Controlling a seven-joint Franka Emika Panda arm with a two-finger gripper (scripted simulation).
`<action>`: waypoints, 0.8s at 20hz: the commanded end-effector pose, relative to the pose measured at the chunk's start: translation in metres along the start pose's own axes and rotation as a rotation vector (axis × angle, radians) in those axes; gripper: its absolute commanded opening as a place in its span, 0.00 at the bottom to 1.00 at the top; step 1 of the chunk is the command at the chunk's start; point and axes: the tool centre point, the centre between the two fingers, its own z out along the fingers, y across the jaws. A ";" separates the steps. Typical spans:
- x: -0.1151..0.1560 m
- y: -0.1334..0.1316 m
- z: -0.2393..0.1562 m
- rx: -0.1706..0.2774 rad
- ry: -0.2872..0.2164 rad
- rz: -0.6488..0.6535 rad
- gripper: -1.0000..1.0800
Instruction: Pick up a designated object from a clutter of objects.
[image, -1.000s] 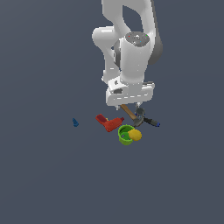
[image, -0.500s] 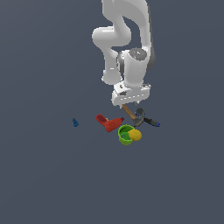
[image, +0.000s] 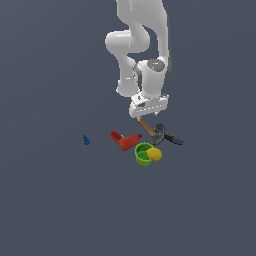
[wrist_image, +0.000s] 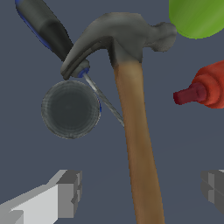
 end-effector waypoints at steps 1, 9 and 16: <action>-0.008 -0.003 0.004 0.000 -0.001 -0.010 0.96; -0.013 -0.005 0.008 0.001 -0.002 -0.015 0.96; -0.014 -0.006 0.021 0.002 -0.002 -0.015 0.96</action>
